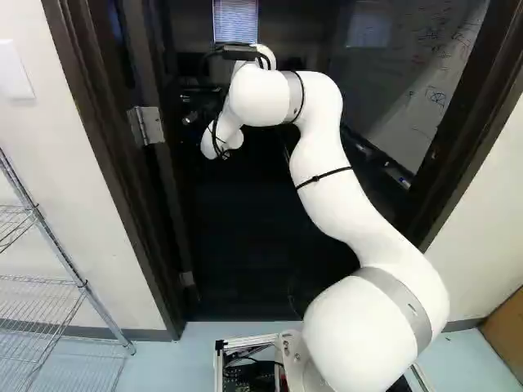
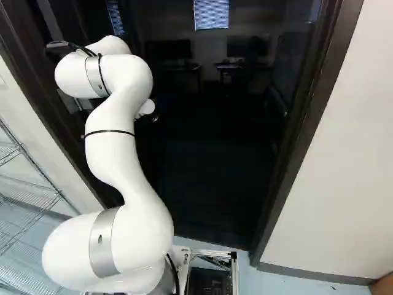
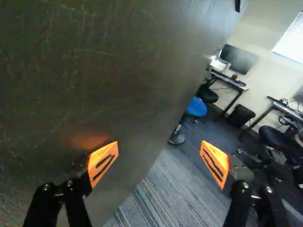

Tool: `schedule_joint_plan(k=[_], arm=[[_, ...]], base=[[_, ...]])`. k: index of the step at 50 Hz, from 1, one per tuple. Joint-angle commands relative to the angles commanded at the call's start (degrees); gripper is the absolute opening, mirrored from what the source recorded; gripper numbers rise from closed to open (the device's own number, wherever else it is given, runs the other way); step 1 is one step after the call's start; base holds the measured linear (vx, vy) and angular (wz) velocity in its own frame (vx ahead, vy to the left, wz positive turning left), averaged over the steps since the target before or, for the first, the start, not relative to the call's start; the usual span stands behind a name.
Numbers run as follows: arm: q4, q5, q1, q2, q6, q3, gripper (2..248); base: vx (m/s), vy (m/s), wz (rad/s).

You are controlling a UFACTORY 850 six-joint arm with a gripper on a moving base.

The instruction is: Open the door and move inside

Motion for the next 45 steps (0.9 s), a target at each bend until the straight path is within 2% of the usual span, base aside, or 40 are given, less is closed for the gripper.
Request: schedule_joint_plan(k=[22, 45], arm=[[0.1, 0.0, -1.7, 2.1, 0.0, 2.9, 247], [1.0, 0.0, -4.1, 7.3, 0.0, 10.3, 247]], base=[[0.000, 0.000, 0.000], [0.000, 0.000, 0.000]])
